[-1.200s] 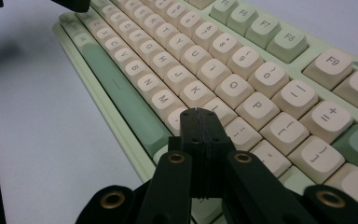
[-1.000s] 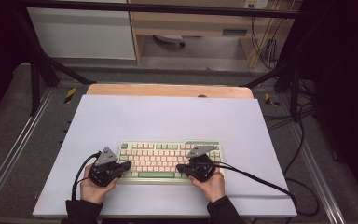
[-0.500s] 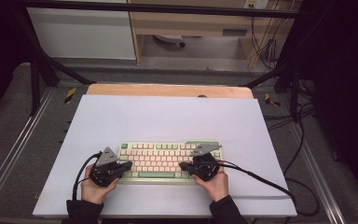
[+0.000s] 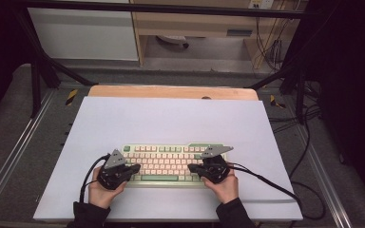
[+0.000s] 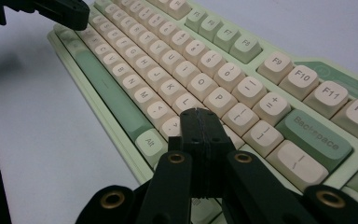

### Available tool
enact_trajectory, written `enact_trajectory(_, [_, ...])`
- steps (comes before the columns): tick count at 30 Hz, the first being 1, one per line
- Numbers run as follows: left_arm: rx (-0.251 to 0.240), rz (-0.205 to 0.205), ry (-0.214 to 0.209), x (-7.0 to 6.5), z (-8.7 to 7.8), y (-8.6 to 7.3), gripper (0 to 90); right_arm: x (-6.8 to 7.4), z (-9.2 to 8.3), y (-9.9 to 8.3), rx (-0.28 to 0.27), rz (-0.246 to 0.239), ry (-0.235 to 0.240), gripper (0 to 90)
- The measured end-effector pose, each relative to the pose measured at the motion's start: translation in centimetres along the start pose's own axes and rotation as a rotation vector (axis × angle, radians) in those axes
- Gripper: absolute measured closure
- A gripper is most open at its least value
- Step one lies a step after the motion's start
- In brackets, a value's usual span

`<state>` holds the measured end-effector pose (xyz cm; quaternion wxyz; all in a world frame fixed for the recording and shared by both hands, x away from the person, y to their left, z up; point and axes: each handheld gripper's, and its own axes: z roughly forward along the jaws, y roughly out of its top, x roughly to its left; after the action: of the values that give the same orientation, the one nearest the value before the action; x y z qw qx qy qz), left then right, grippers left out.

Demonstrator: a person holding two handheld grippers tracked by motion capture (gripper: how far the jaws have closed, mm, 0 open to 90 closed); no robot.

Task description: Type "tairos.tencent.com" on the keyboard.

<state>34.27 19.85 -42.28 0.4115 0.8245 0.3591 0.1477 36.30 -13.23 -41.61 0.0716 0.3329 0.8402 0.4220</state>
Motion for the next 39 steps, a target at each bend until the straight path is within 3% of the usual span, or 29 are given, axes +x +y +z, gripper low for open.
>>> enact_trajectory(11, [0.016,0.017,-0.021,-1.2,1.4,0.4,89.9,0.0,0.0,0.0,0.002,-0.002,-0.001,90.0])
enact_trajectory(28, [0.029,0.025,-0.024,-1.7,2.3,0.3,89.8,0.0,0.0,0.0,0.003,0.001,0.0,90.0])
enact_trajectory(39, [0.017,0.023,-0.032,-1.4,1.5,0.3,89.0,0.0,0.0,0.0,-0.002,0.0,0.001,90.0])
